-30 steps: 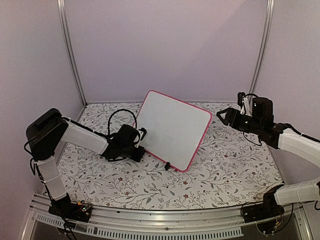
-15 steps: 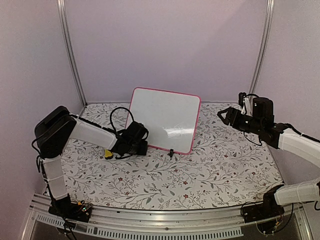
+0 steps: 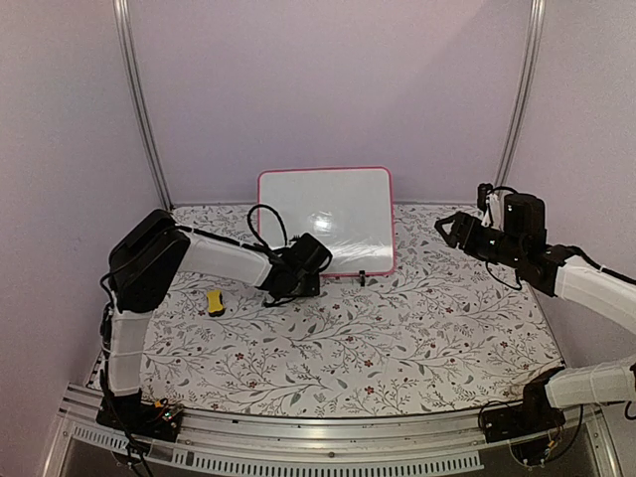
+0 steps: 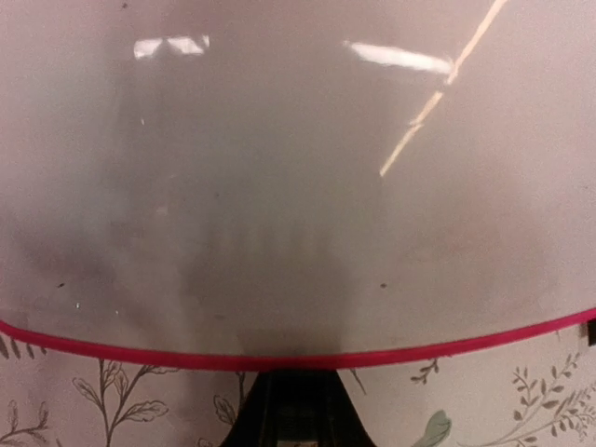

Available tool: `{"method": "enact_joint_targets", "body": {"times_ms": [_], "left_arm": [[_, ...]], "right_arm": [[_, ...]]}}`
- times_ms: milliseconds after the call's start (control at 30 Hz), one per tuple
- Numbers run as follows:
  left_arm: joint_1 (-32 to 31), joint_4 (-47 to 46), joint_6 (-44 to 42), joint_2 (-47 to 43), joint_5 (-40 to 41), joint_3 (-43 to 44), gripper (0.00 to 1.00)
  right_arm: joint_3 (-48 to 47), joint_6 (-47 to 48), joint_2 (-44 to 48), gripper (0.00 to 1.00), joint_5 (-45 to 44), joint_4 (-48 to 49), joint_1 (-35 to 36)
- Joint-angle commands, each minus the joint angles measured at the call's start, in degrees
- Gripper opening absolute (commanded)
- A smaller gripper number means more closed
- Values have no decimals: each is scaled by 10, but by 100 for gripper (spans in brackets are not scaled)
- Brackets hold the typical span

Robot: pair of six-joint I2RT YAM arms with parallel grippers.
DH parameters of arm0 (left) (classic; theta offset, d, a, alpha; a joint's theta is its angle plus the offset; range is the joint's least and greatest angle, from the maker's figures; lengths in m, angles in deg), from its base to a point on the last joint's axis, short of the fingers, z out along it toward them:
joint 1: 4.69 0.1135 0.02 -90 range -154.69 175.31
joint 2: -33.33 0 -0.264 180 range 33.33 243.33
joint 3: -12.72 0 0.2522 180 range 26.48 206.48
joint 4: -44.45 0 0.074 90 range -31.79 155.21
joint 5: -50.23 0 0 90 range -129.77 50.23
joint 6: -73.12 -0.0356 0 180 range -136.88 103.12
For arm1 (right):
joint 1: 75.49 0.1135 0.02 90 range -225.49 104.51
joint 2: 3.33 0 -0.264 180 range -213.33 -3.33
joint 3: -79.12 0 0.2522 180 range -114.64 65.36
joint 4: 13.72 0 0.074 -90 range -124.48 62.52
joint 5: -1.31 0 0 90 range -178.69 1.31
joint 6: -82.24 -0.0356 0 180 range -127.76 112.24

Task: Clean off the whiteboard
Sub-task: Move the whiteboard to the center of the board, then reset both arms

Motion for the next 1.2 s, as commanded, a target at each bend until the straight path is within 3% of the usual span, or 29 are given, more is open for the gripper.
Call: {"method": "enact_joint_targets", "body": {"times_ms": [0, 133, 200, 300, 467, 533, 900, 1167], "left_arm": [[-26, 38, 23, 15, -29, 3, 13], [-35, 23, 18, -17, -28, -21, 26], [-40, 9, 14, -41, -30, -41, 42], [-49, 3, 11, -75, -25, -64, 67], [-68, -12, 2, -130, -26, -104, 89], [-77, -13, -3, -146, -30, -110, 99], [-135, -6, -42, -245, -26, -125, 100], [-141, -32, -33, -450, -25, -261, 100]], "right_arm": [[3, -7, 0, 74, -3, 5, -2], [10, -12, 1, 75, -3, 8, -3], [13, -12, 3, 76, -7, 8, -3], [18, -16, 7, 86, -10, 12, -3], [17, -20, 7, 90, -6, 18, -2], [19, -23, 9, 99, -10, 16, -3], [9, -34, 18, 99, 18, 24, -2], [0, -23, 22, 99, 93, 40, -3]]}}
